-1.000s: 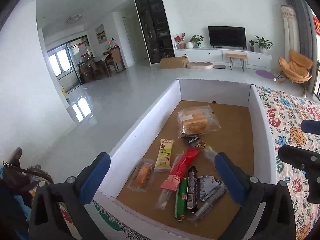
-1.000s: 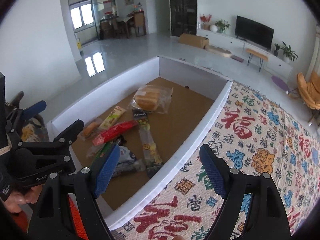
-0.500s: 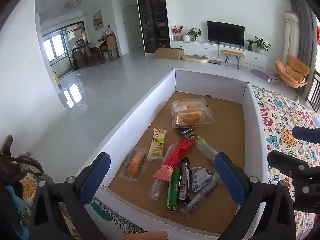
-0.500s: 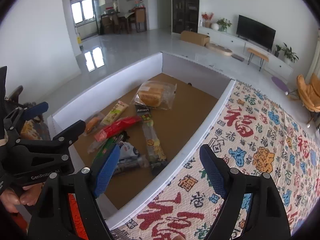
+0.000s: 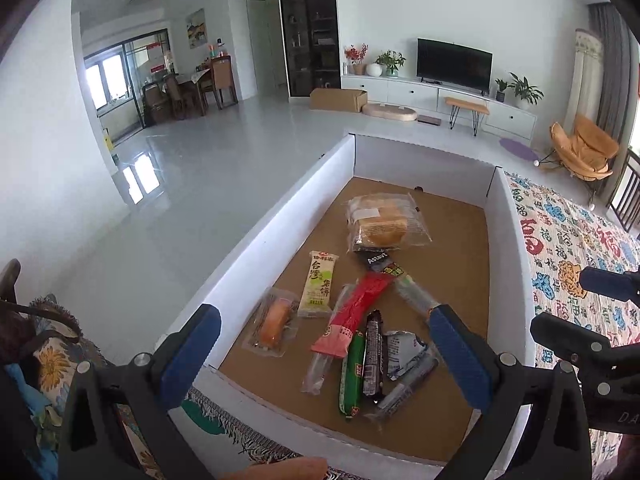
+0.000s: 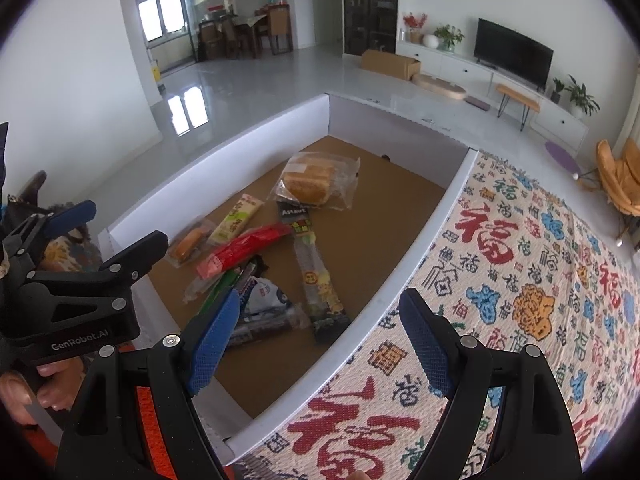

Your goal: Organize snacks

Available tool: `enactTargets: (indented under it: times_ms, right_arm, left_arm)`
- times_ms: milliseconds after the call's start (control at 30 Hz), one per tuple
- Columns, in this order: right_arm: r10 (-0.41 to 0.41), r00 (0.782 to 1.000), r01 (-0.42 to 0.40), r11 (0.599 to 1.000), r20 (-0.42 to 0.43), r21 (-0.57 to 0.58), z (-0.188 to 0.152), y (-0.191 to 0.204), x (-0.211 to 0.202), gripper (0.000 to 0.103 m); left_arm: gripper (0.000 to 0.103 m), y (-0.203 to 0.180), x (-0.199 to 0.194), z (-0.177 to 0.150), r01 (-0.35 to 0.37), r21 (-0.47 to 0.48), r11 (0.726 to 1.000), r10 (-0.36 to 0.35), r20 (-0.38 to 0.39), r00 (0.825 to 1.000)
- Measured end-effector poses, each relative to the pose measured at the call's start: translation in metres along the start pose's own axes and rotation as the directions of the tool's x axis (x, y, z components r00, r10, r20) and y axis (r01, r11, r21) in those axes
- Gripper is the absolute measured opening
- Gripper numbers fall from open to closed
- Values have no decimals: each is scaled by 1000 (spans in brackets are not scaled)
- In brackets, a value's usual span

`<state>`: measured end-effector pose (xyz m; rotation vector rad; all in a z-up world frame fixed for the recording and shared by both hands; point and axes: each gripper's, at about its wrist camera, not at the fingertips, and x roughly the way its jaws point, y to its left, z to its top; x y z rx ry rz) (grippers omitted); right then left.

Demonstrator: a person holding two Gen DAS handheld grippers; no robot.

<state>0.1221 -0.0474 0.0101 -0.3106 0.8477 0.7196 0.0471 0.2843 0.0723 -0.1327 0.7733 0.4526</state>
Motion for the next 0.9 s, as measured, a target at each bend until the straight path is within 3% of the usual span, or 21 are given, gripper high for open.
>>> enactTargets:
  times_ms: [900]
  right_arm:
    - [5, 1000, -5, 1000, -4, -13, 2, 9, 2, 85]
  left_arm:
    - [103, 4, 5, 0, 8, -22, 1000, -8, -14, 1000]
